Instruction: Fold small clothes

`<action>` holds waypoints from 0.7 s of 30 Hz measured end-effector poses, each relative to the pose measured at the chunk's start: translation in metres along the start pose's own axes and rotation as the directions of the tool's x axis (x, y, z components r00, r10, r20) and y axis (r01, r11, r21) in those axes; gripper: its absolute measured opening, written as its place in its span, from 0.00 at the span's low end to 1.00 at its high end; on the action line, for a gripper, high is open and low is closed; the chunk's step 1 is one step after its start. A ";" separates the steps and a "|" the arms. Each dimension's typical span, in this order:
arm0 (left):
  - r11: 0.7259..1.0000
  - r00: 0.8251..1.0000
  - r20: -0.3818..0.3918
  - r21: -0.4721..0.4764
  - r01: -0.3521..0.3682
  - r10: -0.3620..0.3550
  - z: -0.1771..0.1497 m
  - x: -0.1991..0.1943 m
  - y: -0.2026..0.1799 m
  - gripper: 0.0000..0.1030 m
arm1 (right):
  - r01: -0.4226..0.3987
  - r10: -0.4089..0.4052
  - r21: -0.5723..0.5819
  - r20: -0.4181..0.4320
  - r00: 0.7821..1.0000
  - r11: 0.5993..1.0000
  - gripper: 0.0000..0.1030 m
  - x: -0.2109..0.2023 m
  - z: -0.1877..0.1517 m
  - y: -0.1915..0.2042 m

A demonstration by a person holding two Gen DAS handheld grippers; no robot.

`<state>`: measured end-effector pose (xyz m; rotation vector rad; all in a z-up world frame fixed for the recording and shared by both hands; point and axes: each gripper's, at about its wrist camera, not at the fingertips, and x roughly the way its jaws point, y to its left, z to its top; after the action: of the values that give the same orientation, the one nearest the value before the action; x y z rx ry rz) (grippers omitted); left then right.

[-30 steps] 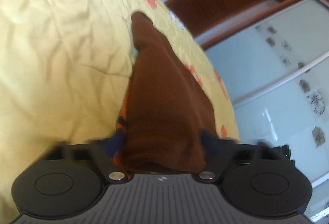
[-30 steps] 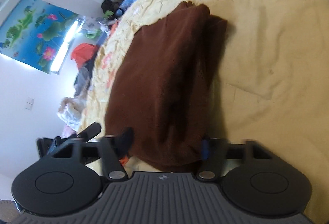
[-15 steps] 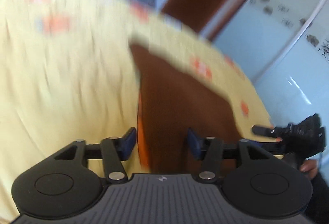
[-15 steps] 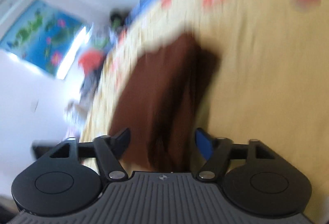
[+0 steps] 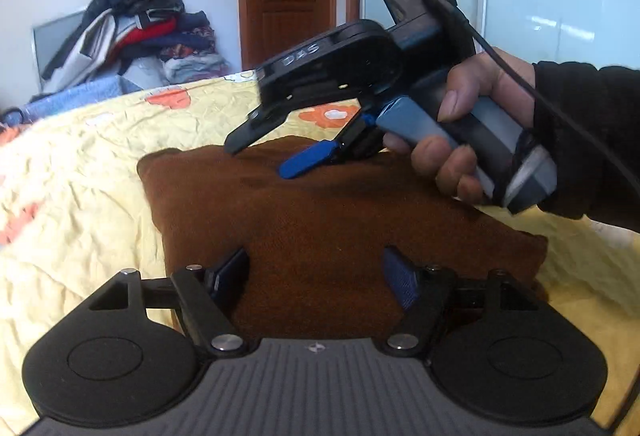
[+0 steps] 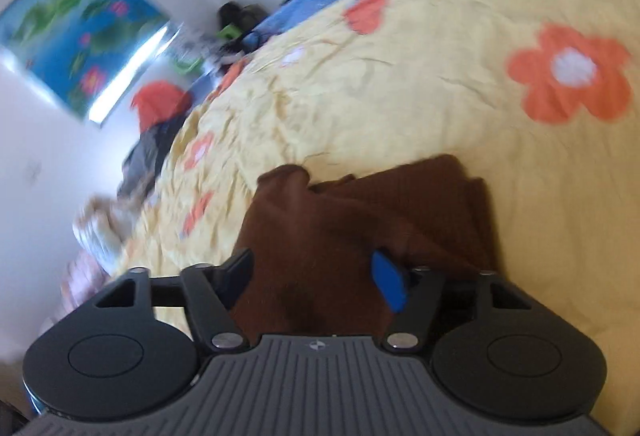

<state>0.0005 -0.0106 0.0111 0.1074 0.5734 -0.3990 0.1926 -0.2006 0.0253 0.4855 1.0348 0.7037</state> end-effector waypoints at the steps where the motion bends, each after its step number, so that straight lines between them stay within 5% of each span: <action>1: 1.000 1.000 0.008 0.010 0.004 -0.004 -0.002 -0.003 0.001 0.71 | 0.015 -0.015 -0.003 -0.010 1.000 1.000 0.60 -0.001 0.003 0.003; 3: 1.000 1.000 0.020 0.021 0.002 -0.002 -0.006 -0.005 0.001 0.71 | 0.077 -0.077 -0.046 -0.002 0.997 0.996 0.64 -0.004 0.006 0.021; 8: 1.000 1.000 0.027 0.004 -0.003 0.003 0.001 0.005 -0.006 0.71 | -0.061 0.055 -0.130 -0.054 0.997 0.990 0.70 0.023 0.012 0.069; 11: 1.000 1.000 0.026 0.009 0.000 0.000 0.002 0.005 -0.004 0.71 | -0.022 0.008 -0.106 -0.135 0.991 0.994 0.69 0.067 0.015 0.065; 13: 1.000 1.000 0.026 0.003 -0.001 0.000 0.001 0.002 -0.003 0.71 | -0.039 0.032 -0.111 -0.065 0.997 0.993 0.31 0.077 0.018 0.043; 15: 1.000 1.000 0.027 -0.001 0.003 -0.003 0.001 0.000 -0.003 0.71 | 0.015 -0.012 0.046 -0.058 0.998 0.999 0.00 0.075 0.026 0.017; 17: 1.000 0.999 0.032 0.003 0.002 -0.003 0.001 0.001 -0.001 0.71 | 0.000 0.004 0.064 -0.061 0.998 0.998 0.00 0.063 0.026 0.007; 18: 1.000 0.999 0.036 0.005 0.003 -0.003 0.001 0.002 0.000 0.72 | 0.009 -0.006 0.064 -0.055 0.998 0.998 0.03 0.051 0.025 0.007; 20: 1.000 0.999 0.041 0.002 0.005 -0.005 0.000 0.003 0.001 0.72 | -0.022 0.023 0.063 -0.018 1.000 0.998 0.35 0.019 0.020 0.008; 21: 1.000 0.999 0.042 0.002 0.005 -0.005 0.000 0.004 0.002 0.72 | -0.038 0.037 0.054 0.024 0.999 0.998 0.62 0.001 0.018 0.007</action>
<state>0.0043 -0.0102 0.0089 0.0988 0.5316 -0.4053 0.2067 -0.1959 0.0370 0.5603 1.0281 0.7026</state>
